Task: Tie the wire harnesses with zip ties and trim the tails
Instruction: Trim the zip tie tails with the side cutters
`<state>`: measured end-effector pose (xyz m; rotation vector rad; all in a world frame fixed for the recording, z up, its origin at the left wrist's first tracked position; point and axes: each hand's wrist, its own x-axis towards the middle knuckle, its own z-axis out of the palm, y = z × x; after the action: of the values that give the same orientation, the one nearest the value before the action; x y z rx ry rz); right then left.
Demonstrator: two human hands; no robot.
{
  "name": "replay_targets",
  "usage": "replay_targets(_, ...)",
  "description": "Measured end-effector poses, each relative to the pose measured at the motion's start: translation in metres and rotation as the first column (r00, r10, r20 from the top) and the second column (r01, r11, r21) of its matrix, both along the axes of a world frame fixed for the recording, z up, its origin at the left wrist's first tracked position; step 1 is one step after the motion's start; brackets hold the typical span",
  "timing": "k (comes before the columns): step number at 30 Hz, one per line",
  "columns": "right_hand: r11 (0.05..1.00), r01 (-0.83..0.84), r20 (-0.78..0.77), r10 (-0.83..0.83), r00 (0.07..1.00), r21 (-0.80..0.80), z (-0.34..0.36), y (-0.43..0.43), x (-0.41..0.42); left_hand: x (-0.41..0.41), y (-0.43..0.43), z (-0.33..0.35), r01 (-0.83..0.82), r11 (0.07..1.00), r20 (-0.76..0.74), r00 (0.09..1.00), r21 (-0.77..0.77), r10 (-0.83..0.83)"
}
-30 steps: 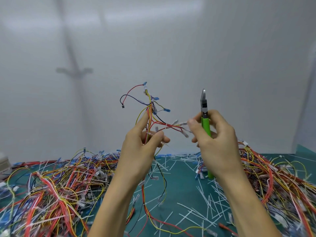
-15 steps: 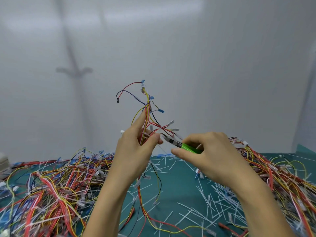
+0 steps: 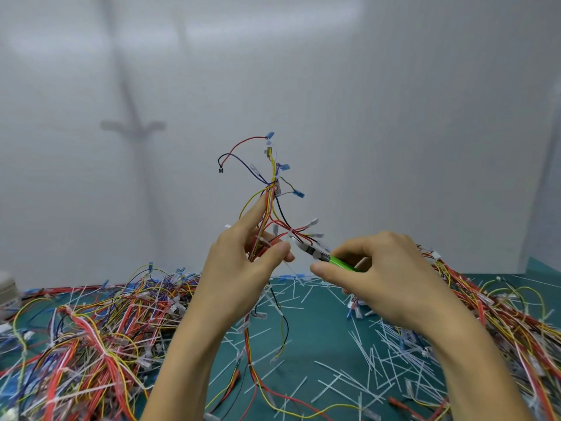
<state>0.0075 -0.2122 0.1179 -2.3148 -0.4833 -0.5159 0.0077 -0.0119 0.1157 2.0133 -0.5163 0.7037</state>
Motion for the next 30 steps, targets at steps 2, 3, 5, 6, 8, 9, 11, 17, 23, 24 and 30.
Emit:
replay_targets(2, 1.0, 0.0, 0.001, 0.0, 1.0, -0.006, 0.0, 0.0, 0.0, 0.0, 0.0, 0.0, 0.002, 1.0, -0.009, 1.0, 0.009, -0.002)
replay_targets(3, 1.0, -0.001, 0.002, 0.001, 1.0, -0.008, 0.0, 0.0, -0.001, 0.0, 0.0, 0.0, 0.002, 1.0, -0.012, 1.0, 0.017, -0.002)
replay_targets(5, 1.0, 0.001, 0.007, -0.001, 1.0, -0.016, 0.0, 0.001, -0.001, 0.0, 0.0, 0.0, 0.004, 0.999, -0.002, 1.0, 0.032, -0.004)
replay_targets(6, 1.0, 0.002, 0.01, -0.002, 1.0, -0.02, 0.0, 0.001, -0.001, 0.0, 0.0, 0.0, 0.004, 0.999, 0.006, 1.0, 0.035, -0.004)
replay_targets(8, 1.0, 0.004, 0.015, -0.004, 1.0, -0.02, 0.0, 0.001, -0.001, 0.0, 0.0, 0.0, 0.006, 0.999, 0.009, 1.0, 0.032, -0.006)
replay_targets(9, 1.0, 0.004, 0.015, -0.003, 1.0, -0.018, 0.0, 0.001, -0.001, 0.001, 0.0, 0.0, 0.007, 1.0, 0.003, 1.0, 0.028, -0.008)
replay_targets(11, 1.0, 0.004, 0.017, -0.003, 1.0, -0.018, 0.001, 0.001, -0.001, 0.001, 0.001, 0.0, 0.013, 1.0, 0.001, 1.0, 0.027, -0.013)
replay_targets(17, 1.0, -0.017, 0.017, 0.017, 1.0, -0.015, 0.0, 0.002, -0.001, 0.0, 0.003, 0.001, 0.044, 0.999, 0.004, 0.999, 0.019, -0.044)
replay_targets(23, 0.999, -0.027, 0.013, 0.027, 1.0, 0.035, 0.0, -0.001, -0.001, 0.004, 0.006, -0.002, 0.022, 0.996, -0.012, 1.0, -0.085, -0.023)
replay_targets(24, 0.998, -0.024, 0.012, 0.023, 1.0, 0.053, 0.0, -0.002, 0.0, 0.006, 0.006, -0.002, 0.015, 0.994, -0.017, 1.0, -0.112, -0.017)
replay_targets(30, 0.973, -0.027, 0.001, 0.027, 1.0, 0.227, 0.002, -0.001, 0.001, 0.01, 0.008, -0.005, 0.026, 0.897, -0.151, 0.983, -0.442, -0.103)
